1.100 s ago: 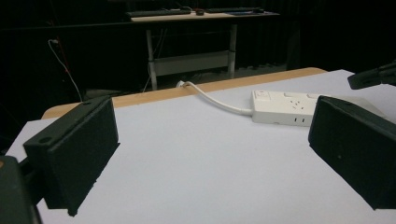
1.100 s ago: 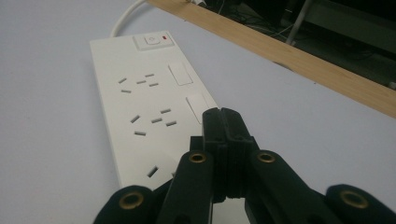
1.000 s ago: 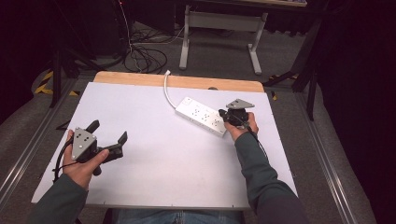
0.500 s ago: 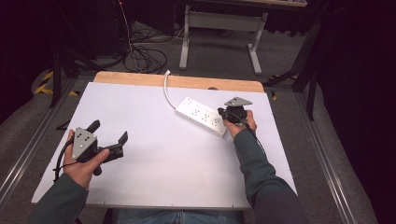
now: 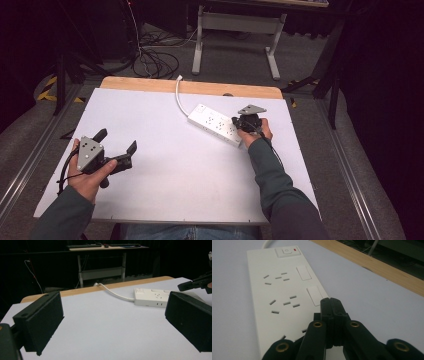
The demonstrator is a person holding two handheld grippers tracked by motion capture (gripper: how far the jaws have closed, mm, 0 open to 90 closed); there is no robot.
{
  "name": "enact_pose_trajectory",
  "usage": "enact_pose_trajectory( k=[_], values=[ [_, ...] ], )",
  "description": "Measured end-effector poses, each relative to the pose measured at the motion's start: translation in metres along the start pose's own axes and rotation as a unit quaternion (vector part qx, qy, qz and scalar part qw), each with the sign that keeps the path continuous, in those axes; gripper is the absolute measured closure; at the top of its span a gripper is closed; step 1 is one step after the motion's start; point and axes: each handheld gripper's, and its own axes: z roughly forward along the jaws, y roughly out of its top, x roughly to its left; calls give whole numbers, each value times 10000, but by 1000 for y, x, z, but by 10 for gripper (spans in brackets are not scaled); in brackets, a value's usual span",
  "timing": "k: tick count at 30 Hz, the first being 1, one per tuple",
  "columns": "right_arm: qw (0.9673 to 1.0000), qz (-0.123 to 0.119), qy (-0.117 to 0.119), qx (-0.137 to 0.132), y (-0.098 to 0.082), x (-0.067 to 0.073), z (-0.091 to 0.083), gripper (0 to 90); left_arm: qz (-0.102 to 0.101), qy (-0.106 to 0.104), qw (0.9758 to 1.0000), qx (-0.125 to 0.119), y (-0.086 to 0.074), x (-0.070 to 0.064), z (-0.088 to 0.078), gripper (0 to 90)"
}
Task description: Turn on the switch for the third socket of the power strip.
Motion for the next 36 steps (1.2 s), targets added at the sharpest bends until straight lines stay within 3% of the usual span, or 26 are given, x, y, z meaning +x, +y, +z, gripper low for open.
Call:
enact_pose_trajectory(
  k=[36],
  values=[
    [10000,2,-10,13,-5,0,7,900,49,-23,10000,11,0,-1,-1,24]
  ],
)
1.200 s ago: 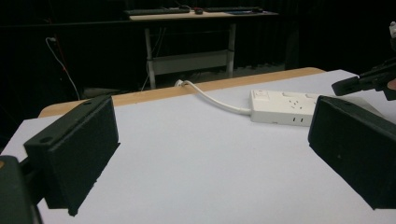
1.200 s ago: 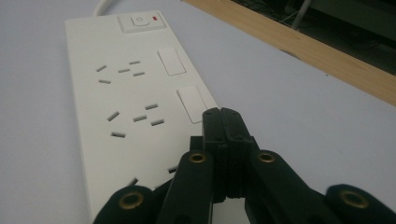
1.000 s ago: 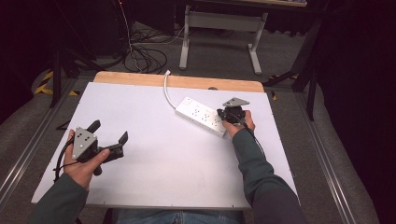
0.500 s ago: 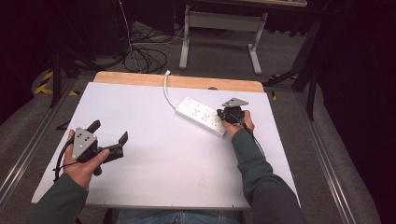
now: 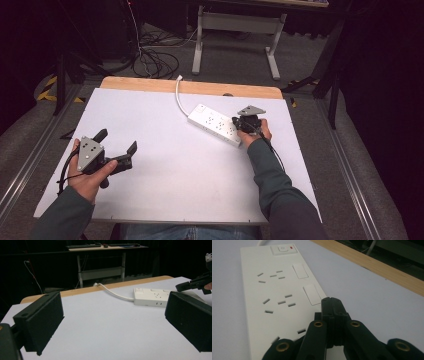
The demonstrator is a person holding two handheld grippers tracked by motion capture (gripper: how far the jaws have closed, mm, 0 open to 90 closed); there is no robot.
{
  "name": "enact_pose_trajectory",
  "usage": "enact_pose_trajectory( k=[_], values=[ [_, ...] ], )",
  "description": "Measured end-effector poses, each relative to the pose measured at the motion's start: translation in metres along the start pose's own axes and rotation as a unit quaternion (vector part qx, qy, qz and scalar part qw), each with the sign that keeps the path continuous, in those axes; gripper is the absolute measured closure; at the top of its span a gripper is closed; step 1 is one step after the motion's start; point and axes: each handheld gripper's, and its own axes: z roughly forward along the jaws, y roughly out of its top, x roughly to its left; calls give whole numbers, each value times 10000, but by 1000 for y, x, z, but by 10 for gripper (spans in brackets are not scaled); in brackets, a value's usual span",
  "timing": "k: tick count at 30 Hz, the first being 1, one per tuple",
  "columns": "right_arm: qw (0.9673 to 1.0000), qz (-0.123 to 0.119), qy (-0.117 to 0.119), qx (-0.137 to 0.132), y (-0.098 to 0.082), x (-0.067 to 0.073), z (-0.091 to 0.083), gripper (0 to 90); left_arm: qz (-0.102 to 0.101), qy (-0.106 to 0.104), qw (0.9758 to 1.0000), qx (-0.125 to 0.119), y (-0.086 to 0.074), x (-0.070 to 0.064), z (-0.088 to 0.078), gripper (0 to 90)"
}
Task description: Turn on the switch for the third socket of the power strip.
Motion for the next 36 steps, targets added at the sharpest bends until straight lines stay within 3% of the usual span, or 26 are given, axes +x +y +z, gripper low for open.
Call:
enact_pose_trajectory(
  k=[1,4,6,9,20,26,36],
  values=[
    [9999,52,127,-95,-1,1,1,900,-3,-2,10000,0,0,0,0,24],
    [9995,-319,-72,-11,3,10,3,900,5,3,10000,-6,0,0,0,24],
    [9993,-356,-101,-10,3,11,3,900,-2,0,10000,-10,0,0,-1,24],
    [9998,-199,-63,-37,2,9,2,900,-1,4,10000,-5,0,0,0,24],
    [9997,-174,-106,-119,2,6,-3,900,8,-18,10000,5,0,-1,1,25],
    [9995,-8,-171,-262,4,-2,-12,900,6,-5,10000,-15,0,0,-2,25],
    [9993,73,-162,-338,5,-5,-18,900,12,-44,10000,13,0,-2,1,25]
  ],
)
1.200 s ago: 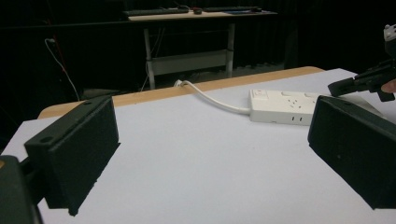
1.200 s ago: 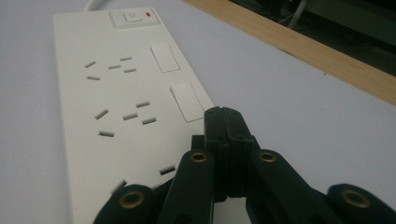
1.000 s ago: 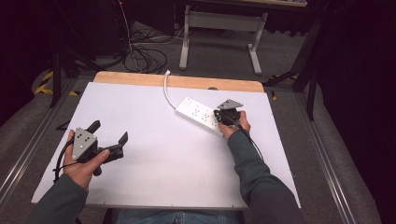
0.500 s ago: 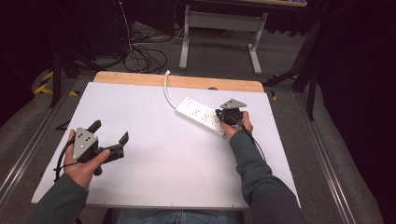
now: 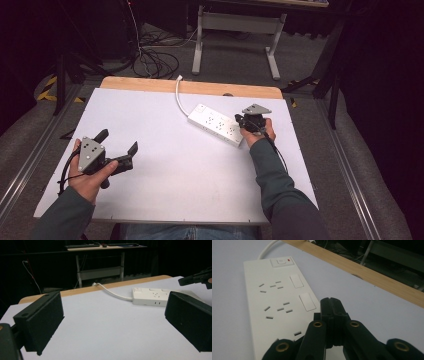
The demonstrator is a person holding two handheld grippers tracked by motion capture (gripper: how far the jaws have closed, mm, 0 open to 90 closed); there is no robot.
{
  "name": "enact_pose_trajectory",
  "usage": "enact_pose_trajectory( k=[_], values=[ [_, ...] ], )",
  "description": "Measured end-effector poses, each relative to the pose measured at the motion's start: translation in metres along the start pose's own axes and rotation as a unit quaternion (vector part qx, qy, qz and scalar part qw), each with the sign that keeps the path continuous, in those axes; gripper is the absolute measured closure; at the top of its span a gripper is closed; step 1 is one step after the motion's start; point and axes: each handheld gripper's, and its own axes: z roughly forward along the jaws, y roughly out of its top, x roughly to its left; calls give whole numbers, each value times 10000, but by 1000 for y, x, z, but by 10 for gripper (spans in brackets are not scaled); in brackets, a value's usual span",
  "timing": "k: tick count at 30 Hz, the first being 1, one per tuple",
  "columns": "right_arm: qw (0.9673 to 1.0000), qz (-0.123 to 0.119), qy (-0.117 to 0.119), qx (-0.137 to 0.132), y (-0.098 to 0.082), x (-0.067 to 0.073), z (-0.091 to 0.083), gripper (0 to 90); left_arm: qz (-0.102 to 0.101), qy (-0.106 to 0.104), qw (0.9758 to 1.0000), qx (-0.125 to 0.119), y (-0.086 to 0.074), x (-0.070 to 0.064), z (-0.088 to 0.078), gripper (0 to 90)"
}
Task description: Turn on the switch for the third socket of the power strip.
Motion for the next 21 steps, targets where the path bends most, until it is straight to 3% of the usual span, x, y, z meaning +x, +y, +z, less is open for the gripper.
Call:
enact_pose_trajectory(
  k=[9,21],
  values=[
    [10000,100,-4,-3,-3,-3,-3,900,-16,-25,10000,-8,0,-1,2,25],
    [9991,215,182,-311,-3,-4,-15,900,-10,-43,10000,13,0,-1,2,25]
  ],
)
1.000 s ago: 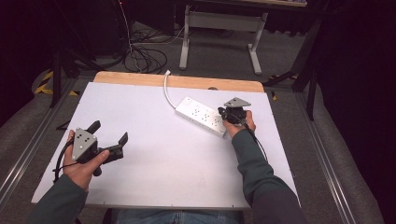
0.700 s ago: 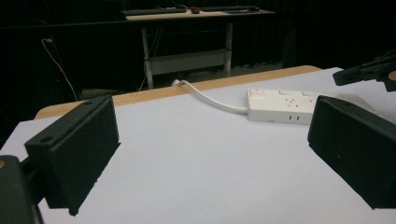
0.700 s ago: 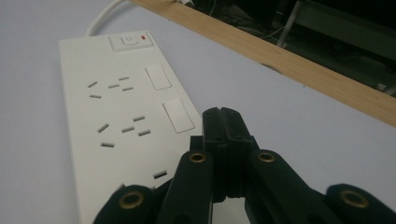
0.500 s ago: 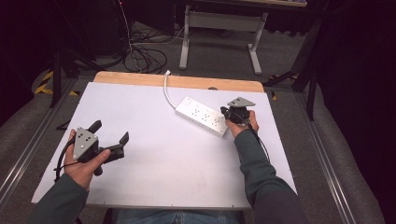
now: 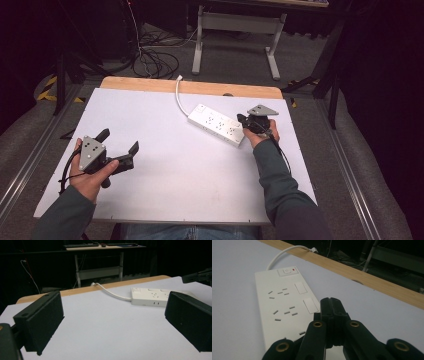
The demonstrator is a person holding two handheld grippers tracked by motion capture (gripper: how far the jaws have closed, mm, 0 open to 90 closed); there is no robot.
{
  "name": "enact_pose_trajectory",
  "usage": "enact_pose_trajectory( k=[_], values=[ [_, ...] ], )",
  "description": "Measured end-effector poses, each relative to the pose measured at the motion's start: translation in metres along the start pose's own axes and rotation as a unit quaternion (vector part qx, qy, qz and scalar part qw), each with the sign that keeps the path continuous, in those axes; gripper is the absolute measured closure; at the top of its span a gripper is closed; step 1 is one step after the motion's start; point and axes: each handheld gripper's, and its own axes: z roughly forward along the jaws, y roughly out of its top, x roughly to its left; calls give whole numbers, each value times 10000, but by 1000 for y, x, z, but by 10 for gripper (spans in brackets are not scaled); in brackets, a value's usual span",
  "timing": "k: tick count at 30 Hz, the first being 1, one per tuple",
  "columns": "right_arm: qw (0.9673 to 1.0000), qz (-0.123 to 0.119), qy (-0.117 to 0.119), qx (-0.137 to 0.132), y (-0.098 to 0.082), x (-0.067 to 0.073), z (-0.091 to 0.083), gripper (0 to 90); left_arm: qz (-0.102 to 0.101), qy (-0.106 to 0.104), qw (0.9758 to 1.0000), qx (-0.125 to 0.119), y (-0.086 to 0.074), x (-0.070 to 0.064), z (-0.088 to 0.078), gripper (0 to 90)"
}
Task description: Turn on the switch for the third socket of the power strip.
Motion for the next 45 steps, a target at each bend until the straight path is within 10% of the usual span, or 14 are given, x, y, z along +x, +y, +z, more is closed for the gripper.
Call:
enact_pose_trajectory(
  k=[45],
  values=[
    [9970,248,361,-641,8,10,-42,893,13,37,10000,21,-1,1,-1,26]
  ],
)
